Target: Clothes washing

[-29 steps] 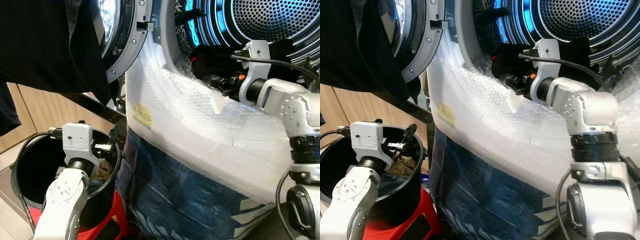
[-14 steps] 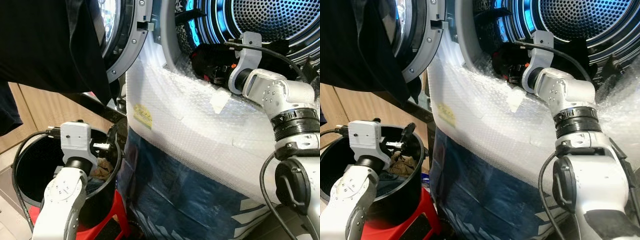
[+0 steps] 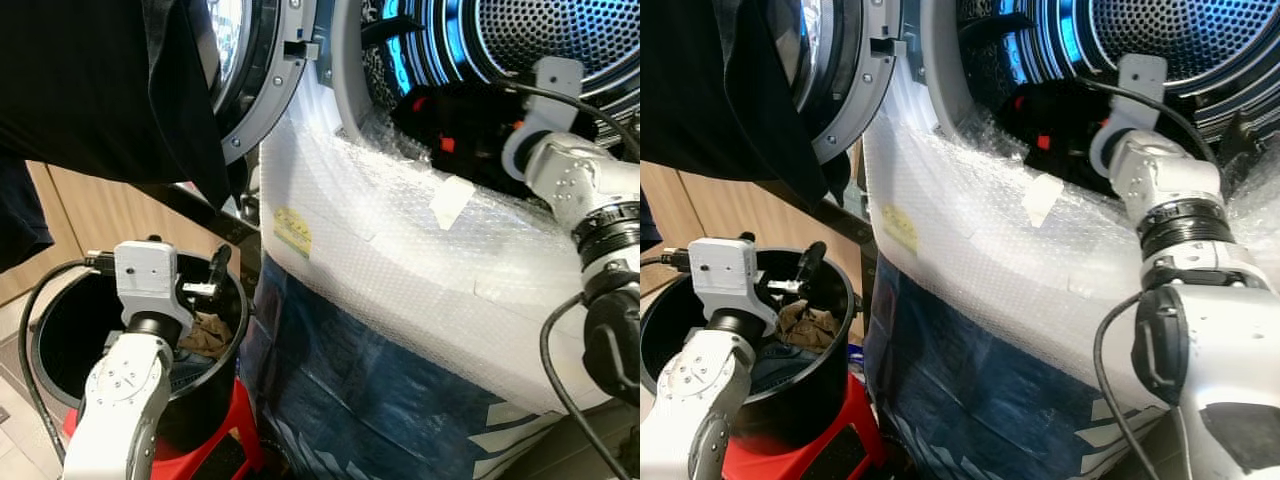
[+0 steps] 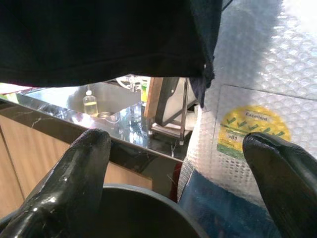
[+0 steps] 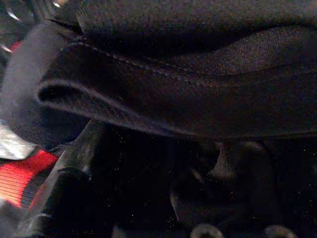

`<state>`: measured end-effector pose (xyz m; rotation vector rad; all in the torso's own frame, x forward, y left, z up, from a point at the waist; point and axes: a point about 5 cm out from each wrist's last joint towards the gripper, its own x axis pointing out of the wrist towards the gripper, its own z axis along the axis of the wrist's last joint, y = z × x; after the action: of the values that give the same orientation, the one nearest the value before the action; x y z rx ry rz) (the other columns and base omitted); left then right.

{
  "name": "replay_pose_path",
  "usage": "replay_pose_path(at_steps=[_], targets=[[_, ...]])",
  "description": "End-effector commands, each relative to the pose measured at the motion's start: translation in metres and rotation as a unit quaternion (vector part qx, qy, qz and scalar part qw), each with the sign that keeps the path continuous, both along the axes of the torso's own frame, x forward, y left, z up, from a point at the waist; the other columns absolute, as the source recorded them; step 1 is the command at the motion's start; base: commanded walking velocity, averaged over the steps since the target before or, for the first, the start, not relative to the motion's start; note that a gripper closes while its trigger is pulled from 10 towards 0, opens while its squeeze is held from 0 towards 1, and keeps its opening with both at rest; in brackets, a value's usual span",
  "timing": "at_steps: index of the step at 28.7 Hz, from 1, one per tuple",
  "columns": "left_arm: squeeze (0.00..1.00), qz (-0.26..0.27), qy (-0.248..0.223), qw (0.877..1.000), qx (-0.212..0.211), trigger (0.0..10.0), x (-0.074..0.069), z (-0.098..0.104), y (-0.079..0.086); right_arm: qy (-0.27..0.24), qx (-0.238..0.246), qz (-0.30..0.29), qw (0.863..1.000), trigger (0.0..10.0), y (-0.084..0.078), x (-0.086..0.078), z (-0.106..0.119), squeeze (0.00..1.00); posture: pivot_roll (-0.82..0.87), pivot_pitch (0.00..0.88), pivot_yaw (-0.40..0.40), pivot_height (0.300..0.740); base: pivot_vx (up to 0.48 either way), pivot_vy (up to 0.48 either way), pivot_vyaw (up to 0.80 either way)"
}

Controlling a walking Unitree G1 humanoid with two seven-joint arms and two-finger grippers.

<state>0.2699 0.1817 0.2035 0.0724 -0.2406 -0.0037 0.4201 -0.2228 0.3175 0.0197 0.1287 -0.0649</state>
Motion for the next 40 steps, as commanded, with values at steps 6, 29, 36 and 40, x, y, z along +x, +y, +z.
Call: replay_pose_path(at_steps=[6,29,36,40], targets=[[0.00,-0.015,-0.001,1.000,0.001,10.0,0.001,0.003,-0.005,0.006,-0.046,-0.076,0.996,10.0,-0.029,-0.006,0.000,0.00,0.19,0.012,-0.128,0.740,0.000,0.000,0.00],[0.00,-0.021,-0.008,1.000,0.008,10.0,0.002,0.006,-0.007,-0.070,0.072,-0.133,0.986,10.0,-0.036,-0.006,0.001,0.00,0.22,0.000,-0.119,0.740,0.000,0.000,0.00],[0.00,-0.026,-0.008,1.000,0.007,10.0,0.002,0.006,-0.008,-0.061,0.000,0.024,0.998,10.0,-0.008,0.000,0.005,0.00,0.22,0.000,-0.119,0.740,0.000,0.000,0.00],[0.00,-0.026,-0.009,1.000,0.006,10.0,0.002,0.006,-0.009,-0.036,-0.001,0.019,0.999,10.0,-0.017,-0.003,0.004,0.00,0.21,0.000,-0.123,0.740,0.000,0.000,0.00]])
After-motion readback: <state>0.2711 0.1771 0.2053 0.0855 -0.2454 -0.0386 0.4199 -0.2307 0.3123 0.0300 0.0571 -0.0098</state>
